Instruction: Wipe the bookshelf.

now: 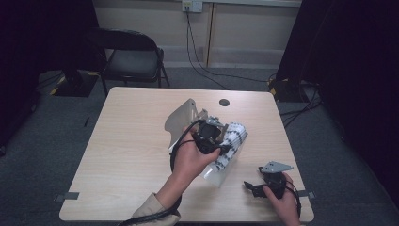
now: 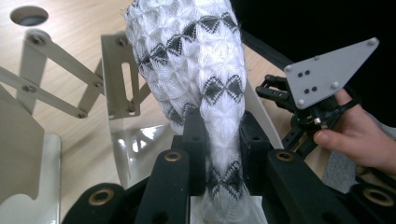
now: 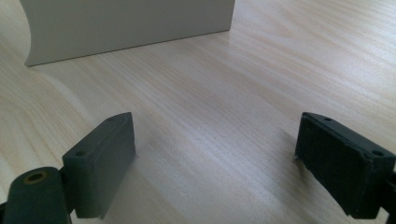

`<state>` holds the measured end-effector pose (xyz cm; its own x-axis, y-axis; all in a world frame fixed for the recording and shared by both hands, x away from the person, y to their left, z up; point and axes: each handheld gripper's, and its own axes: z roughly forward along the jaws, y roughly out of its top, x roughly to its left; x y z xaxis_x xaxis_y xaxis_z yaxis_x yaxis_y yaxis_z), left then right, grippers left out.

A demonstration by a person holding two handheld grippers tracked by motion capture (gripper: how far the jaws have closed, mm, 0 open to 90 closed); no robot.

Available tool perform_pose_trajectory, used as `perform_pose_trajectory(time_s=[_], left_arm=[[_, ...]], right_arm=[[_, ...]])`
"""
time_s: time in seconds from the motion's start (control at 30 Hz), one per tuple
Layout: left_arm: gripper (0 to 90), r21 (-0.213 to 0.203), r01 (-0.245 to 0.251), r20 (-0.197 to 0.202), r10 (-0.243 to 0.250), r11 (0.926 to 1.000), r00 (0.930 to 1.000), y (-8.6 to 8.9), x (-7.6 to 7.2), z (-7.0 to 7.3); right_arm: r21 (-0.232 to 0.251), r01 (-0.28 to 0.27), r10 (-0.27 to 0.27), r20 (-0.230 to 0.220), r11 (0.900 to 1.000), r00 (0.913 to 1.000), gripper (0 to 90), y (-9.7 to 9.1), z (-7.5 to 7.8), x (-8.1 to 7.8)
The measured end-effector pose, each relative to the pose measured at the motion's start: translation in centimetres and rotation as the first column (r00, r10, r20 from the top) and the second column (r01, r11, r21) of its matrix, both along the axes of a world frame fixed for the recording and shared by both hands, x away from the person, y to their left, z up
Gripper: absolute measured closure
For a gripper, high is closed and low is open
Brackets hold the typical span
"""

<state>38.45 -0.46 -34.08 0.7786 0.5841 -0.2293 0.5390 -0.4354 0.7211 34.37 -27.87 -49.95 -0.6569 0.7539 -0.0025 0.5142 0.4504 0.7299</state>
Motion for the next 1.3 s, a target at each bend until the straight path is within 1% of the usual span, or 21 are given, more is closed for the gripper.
perform_pose_trajectory(time_s=[0.1,0.17,0.27,0.37,0.5,0.67,0.7,0.87,1.07,1.23,1.27,1.3], left_arm=[[76.9,-0.007,0.002,-0.011,-0.002,1.0,0.9999,-0.3,0.0,-0.7],[76.9,0.004,0.009,-0.015,-0.009,1.0,0.9998,-0.4,0.0,-1.0],[76.9,0.005,0.006,-0.025,-0.006,1.0,0.9997,-0.5,0.0,-1.6],[76.9,0.002,0.004,-0.039,-0.004,1.0,0.9993,-0.5,0.0,-2.5],[76.9,0.001,-0.004,-0.065,0.004,1.0,0.9979,-0.6,-0.1,-4.1],[76.9,0.018,-0.003,-0.09,0.004,0.9998,0.996,-0.6,-0.2,-6.5],[76.9,0.028,0.0,-0.095,0.003,0.9996,0.9955,-0.6,-0.2,-7.0],[76.9,0.039,-0.002,-0.106,0.006,0.9992,0.9943,-0.6,-0.3,-8.9],[76.8,0.05,-0.009,-0.118,0.015,0.9987,0.9929,-0.6,-0.3,-10.4],[76.7,0.08,-0.006,-0.119,0.015,0.9967,0.9927,-0.6,-0.5,-11.7],[76.7,0.084,-0.002,-0.12,0.012,0.9964,0.9927,-0.6,-0.5,-11.9],[76.7,0.084,-0.009,-0.122,0.019,0.9965,0.9923,-0.6,-0.6,-12.2]], right_arm=[[0.0,0.0,0.0,0.0,1.0,1.0,11.3,0.0,0.0,0.0],[0.0,0.0,0.0,0.001,1.0,1.0,11.3,0.0,0.0,0.0],[0.0,0.0,0.0,0.0,1.0,1.0,11.3,0.0,0.0,0.0],[0.0,0.0,0.0,0.0,1.0,1.0,11.3,0.0,0.0,0.0],[0.0,-0.001,0.001,0.0,1.0,1.0,11.3,0.0,0.0,0.0],[0.0,-0.001,0.001,0.0,1.0,1.0,11.3,0.0,0.0,0.0],[0.0,-0.001,0.001,0.001,1.0,1.0,11.3,0.0,0.0,0.0],[0.0,-0.001,0.001,0.001,1.0,1.0,11.3,0.0,0.0,0.0],[0.0,-0.001,0.001,0.0,1.0,1.0,11.3,0.0,0.0,0.0],[0.0,-0.001,0.001,0.0,1.0,1.0,11.3,0.0,0.0,0.0],[-0.001,-0.001,0.001,0.001,1.0,1.0,11.3,0.0,0.0,0.0],[0.0,-0.001,0.001,0.0,1.0,1.0,11.3,0.0,0.0,0.0]])
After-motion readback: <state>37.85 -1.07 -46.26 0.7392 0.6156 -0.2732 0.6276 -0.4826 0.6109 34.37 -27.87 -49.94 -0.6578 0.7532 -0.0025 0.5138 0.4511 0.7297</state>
